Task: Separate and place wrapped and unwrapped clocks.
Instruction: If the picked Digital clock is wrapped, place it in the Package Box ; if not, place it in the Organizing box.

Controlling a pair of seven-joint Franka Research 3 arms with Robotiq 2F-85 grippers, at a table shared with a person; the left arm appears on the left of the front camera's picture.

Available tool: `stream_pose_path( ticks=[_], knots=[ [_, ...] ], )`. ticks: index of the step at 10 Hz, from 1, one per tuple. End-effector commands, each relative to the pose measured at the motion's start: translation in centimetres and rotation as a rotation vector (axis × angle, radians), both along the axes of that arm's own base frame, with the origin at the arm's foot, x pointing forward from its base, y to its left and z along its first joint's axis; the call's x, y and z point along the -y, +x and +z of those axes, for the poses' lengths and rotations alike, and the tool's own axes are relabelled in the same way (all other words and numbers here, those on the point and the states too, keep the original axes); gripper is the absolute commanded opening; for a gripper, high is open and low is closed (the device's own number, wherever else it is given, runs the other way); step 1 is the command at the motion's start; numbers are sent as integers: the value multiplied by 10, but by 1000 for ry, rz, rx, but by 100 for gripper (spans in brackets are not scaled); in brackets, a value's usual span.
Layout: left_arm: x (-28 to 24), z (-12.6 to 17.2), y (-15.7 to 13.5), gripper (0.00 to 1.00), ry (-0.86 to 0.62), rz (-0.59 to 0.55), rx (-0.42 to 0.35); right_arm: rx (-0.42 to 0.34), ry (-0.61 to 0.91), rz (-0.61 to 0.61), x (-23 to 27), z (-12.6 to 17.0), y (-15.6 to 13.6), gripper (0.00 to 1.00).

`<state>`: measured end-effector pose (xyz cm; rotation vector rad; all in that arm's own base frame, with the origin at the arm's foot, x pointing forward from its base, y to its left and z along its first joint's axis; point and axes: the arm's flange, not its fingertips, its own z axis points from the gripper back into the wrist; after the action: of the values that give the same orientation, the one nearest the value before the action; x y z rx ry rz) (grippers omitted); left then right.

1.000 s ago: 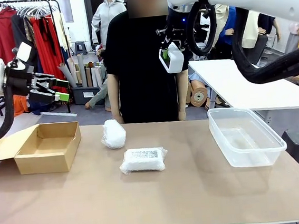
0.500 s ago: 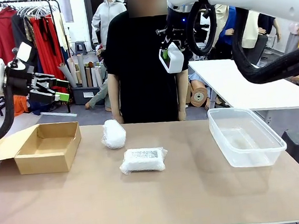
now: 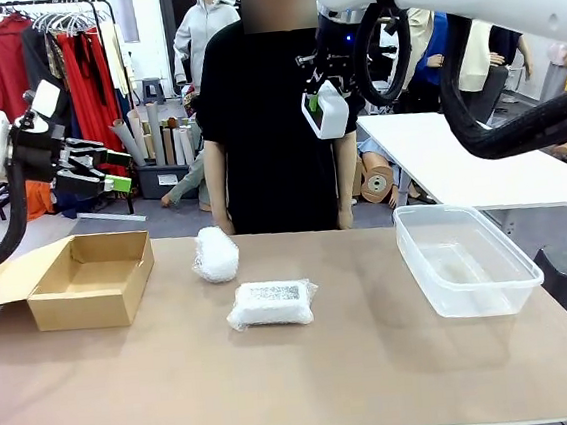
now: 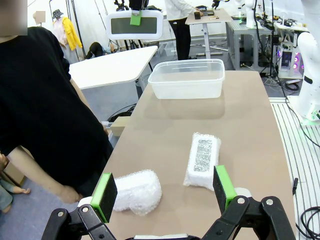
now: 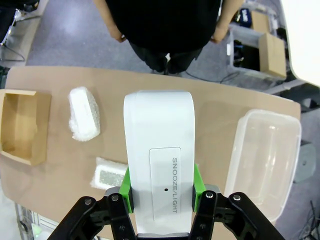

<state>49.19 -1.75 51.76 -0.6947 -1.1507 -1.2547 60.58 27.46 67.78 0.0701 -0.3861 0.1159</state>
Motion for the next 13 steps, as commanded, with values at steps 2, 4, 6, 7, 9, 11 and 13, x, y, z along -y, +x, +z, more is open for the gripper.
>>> stream_pose_path(
  ticks=[2, 4, 6, 7, 9, 11, 13],
  knots=[
    [0, 1, -1, 100, 3, 9, 6, 7, 1, 2, 0, 4, -2, 0],
    [0, 1, -1, 100, 3, 9, 6, 7, 1, 2, 0, 4, -2, 0],
    [0, 1, -1, 100, 3, 9, 6, 7, 1, 2, 0, 4, -2, 0],
    [0, 1, -1, 100, 3, 9, 6, 7, 1, 2, 0, 4, -2, 0],
    [0, 1, -1, 100, 3, 9, 6, 0, 0, 0, 0, 0, 0, 0],
    [0, 1, -1, 100, 3, 9, 6, 2, -3, -4, 2, 2, -4, 0],
    [0, 1, -1, 100, 3, 9, 6, -10, -5, -13, 3, 3, -4, 0]
  ],
)
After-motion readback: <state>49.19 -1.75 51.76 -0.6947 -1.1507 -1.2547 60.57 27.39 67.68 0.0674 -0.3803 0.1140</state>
